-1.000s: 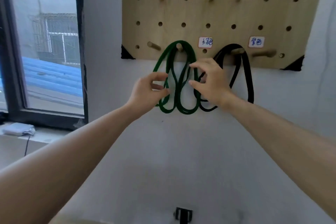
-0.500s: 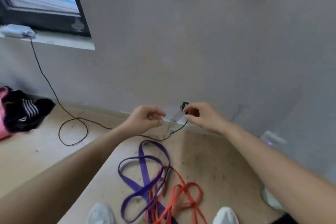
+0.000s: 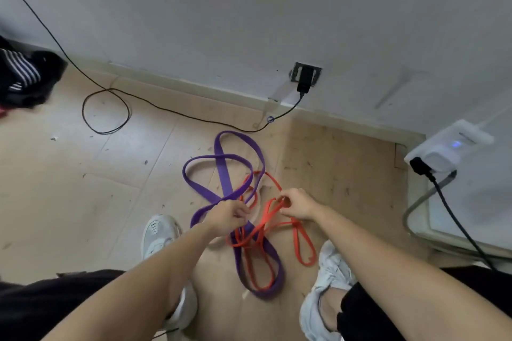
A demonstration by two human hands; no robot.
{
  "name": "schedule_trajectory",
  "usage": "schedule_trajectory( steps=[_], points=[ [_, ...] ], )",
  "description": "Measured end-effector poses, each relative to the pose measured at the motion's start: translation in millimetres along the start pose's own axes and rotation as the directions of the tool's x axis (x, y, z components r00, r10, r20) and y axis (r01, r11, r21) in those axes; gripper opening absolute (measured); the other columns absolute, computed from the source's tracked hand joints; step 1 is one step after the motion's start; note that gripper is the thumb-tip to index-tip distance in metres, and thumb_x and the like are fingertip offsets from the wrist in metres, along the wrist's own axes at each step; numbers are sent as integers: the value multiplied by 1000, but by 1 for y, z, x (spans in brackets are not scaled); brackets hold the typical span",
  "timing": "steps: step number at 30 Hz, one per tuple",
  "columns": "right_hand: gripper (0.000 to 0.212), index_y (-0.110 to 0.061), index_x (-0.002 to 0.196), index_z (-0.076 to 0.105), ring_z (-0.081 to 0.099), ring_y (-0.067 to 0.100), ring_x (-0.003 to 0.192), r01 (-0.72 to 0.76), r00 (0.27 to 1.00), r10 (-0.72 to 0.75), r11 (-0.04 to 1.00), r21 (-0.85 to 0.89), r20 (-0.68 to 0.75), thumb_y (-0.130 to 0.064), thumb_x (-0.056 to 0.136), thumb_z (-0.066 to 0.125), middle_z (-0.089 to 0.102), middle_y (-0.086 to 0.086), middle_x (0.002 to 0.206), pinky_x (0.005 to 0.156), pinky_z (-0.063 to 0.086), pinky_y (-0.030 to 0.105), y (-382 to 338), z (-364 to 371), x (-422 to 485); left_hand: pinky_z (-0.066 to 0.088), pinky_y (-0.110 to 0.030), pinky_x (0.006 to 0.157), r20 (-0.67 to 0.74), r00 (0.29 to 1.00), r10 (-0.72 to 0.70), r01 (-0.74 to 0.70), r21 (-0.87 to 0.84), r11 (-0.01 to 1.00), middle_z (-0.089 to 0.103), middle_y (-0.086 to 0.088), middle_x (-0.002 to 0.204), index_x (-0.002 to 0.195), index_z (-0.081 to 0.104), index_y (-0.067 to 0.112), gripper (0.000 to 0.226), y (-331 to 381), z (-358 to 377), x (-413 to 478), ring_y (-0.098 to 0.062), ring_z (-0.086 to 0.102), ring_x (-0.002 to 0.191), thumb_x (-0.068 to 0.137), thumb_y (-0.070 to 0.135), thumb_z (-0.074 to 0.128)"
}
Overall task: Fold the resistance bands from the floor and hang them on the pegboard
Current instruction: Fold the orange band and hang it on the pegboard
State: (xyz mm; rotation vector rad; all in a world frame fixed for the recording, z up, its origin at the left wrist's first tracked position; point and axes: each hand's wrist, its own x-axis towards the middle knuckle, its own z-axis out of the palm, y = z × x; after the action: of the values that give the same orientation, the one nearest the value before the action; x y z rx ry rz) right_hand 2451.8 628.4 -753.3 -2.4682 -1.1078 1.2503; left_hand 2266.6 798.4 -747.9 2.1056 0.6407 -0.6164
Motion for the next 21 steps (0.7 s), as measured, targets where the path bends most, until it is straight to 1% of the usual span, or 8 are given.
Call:
schedule_trajectory(
  steps=[2, 5, 9, 12, 14, 17, 19, 21],
  points=[
    [54, -16, 132, 61, 58, 23, 115, 33, 998, -32, 999, -25, 51, -17, 81, 76, 63, 7, 126, 98, 40, 26, 8, 22, 8, 54, -31, 90, 63, 997, 48, -57, 141, 988, 69, 10, 115, 117, 69, 32, 26, -8, 24, -1, -12, 65, 105, 92, 37, 68],
    [80, -27, 152, 36, 32, 20, 146, 84, 989, -79, 996, -42, 122, -11, 84, 74, 29, 5, 159, 113, 26, 22, 17, 44, 16, 49, -36, 92, 119, 990, 80, -112, 300, 947, 68, 4, 118, 122, 63, 33, 35, -21, 52, 0, -21, 60, 110, 89, 44, 63],
    [76, -35, 149, 39, 35, 29, 144, 122, 979, -86, 974, -193, 183, -20, 83, 74, 10, -6, 165, 115, 36, 39, 29, 64, 30, 46, -40, 98, 107, 991, 77, -110, 343, 933, 68, 4, 113, 117, 67, 32, 27, -39, 62, 1, -21, 58, 112, 91, 40, 61],
    [39, -28, 123, 59, 48, 33, 129, 115, 989, -81, 947, -300, 126, -22, 86, 69, 28, -1, 156, 103, 43, 37, 22, 63, 31, 52, -38, 90, 117, 988, 96, -122, 241, 963, 69, 6, 102, 102, 71, 31, 14, -40, 51, 1, -14, 63, 99, 96, 39, 61],
    [20, -20, 108, 62, 57, 32, 115, 103, 993, -77, 932, -347, 89, -21, 88, 64, 49, 4, 135, 91, 46, 35, 19, 60, 31, 56, -35, 85, 67, 992, 107, -115, 119, 986, 70, 8, 95, 95, 70, 29, 11, -35, 40, 0, -9, 66, 90, 97, 36, 62],
    [10, -24, 98, 64, 66, 28, 100, 27, 998, -11, 955, -295, 57, -27, 88, 63, 67, 4, 108, 82, 53, 34, 21, 51, 27, 54, -31, 75, -79, 995, 55, -63, -105, 992, 70, 8, 82, 85, 68, 29, 13, -17, 14, -2, -11, 68, 79, 97, 27, 64],
    [13, -28, 98, 67, 67, 24, 92, -38, 999, 38, 984, -175, -5, -25, 87, 63, 69, 1, 99, 80, 55, 34, 22, 42, 22, 54, -34, 70, -126, 990, 59, -83, -201, 976, 71, 4, 77, 84, 72, 26, 13, 1, -9, -6, -15, 68, 74, 96, 28, 67],
    [17, -28, 101, 69, 66, 20, 87, -71, 996, 68, 996, -54, -62, -23, 85, 67, 69, -2, 95, 79, 55, 32, 22, 34, 18, 58, -41, 75, -160, 983, 93, -133, -259, 957, 75, -5, 83, 90, 76, 19, 13, 21, -34, -11, -26, 72, 81, 95, 29, 69]
  ],
)
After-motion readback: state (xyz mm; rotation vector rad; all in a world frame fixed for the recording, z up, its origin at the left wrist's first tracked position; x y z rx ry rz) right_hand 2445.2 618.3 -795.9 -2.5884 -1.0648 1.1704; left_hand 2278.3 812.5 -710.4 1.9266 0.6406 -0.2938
